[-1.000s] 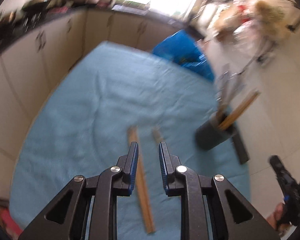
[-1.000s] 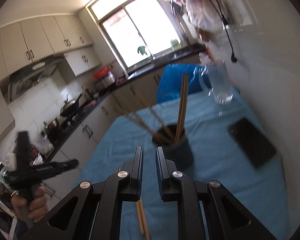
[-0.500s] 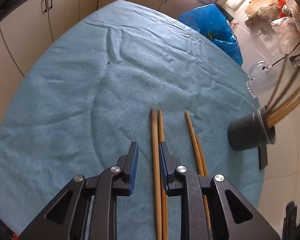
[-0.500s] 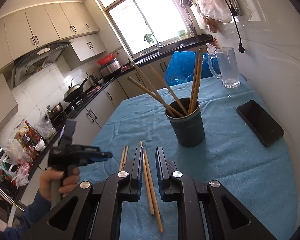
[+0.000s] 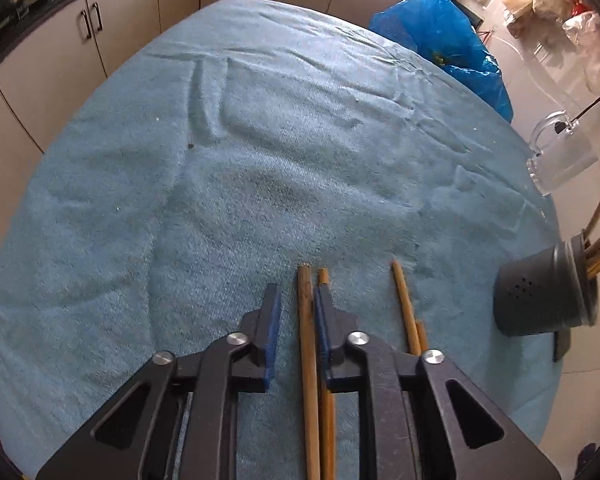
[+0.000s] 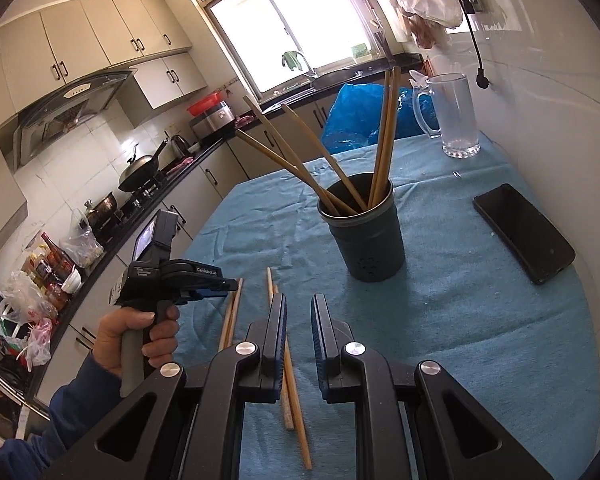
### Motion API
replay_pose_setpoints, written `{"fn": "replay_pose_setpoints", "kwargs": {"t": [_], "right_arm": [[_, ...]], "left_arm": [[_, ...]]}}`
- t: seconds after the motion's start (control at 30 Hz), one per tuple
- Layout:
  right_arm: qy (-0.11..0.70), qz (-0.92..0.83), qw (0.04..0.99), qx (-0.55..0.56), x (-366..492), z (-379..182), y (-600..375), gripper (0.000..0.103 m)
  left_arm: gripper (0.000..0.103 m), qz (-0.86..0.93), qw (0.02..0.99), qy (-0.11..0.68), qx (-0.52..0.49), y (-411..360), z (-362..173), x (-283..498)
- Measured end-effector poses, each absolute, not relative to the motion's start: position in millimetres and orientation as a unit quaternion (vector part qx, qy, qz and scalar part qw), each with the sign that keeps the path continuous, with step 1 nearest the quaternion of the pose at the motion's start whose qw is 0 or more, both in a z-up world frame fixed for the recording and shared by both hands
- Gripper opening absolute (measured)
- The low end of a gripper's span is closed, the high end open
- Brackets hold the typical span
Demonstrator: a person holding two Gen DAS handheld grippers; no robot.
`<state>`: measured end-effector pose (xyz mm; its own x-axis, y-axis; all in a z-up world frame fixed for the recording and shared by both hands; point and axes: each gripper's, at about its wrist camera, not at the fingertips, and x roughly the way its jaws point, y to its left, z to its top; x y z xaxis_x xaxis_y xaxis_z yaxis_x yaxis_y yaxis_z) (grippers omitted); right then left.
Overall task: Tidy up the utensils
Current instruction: 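Lower both grippers onto another chopstick and close them, then lift the grasped chopstick upright off the towel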
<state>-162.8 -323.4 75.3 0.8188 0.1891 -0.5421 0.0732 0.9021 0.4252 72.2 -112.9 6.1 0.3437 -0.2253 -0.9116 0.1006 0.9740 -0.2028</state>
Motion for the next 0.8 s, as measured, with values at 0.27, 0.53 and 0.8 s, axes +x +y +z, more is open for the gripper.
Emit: {"fn": "replay_pose_setpoints", "kwargs": {"t": [0.27,0.53,0.8], "right_arm": [[0.310,0.033,0.926,0.213,-153.1,72.2,-316.8,0.014],[0.353,0.061,0.921,0.153,-110.1,70.5,-275.3,0.014],[0.456,0.112,0.873,0.129,-10.8,41.8,-233.7,0.014]], "left_arm": [[0.008,-0.103,0.826,0.553,-0.035,-96.8,5.8,59.4],[0.008,-0.092,0.833,0.544,-0.039,-43.7,6.4,19.5],[0.008,-0.105,0.833,0.541,-0.048,-32.6,4.1,14.4]]}}
